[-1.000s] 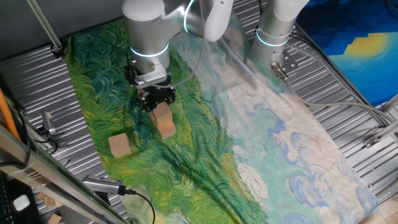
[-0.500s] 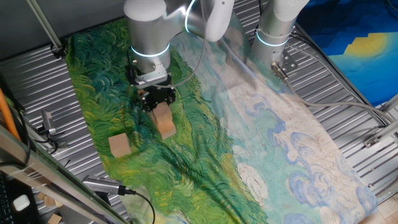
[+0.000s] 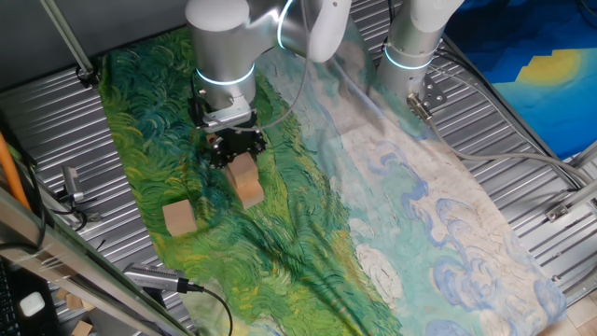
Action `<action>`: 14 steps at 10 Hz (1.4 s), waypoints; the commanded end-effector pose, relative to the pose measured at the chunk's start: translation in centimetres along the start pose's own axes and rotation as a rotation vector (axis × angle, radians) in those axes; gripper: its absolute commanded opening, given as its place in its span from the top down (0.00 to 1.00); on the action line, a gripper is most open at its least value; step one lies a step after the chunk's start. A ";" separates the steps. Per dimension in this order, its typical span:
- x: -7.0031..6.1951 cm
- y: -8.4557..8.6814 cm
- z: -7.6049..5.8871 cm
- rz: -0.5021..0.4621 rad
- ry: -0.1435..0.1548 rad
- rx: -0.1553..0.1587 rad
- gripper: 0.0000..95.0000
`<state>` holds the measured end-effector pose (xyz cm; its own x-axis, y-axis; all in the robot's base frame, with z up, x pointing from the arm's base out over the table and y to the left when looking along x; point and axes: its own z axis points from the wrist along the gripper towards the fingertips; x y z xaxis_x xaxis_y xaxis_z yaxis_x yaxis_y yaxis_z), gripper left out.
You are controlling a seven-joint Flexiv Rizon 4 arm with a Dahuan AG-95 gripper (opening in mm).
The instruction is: Stack the blocks into a pyramid shape
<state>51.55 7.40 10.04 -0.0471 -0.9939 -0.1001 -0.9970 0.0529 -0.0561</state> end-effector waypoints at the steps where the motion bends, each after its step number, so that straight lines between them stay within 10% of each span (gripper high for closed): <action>1: -1.2 0.5 -1.8 0.063 0.012 -0.008 0.00; 4: -4.0 -0.5 -4.4 0.103 0.045 -0.004 0.00; 6: -6.4 -2.7 -4.6 0.144 0.057 -0.001 0.40; 7: -7.7 -3.9 -4.1 0.159 0.056 -0.001 0.40; 8: -8.5 -4.8 -3.7 0.167 0.057 -0.001 0.20; 9: -9.3 -5.4 -3.3 0.179 0.059 0.001 0.40; 14: -12.2 -7.8 -0.4 0.171 0.095 0.023 0.40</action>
<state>60.45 18.96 11.63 -0.2150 -0.9765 -0.0136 -0.9739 0.2154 -0.0717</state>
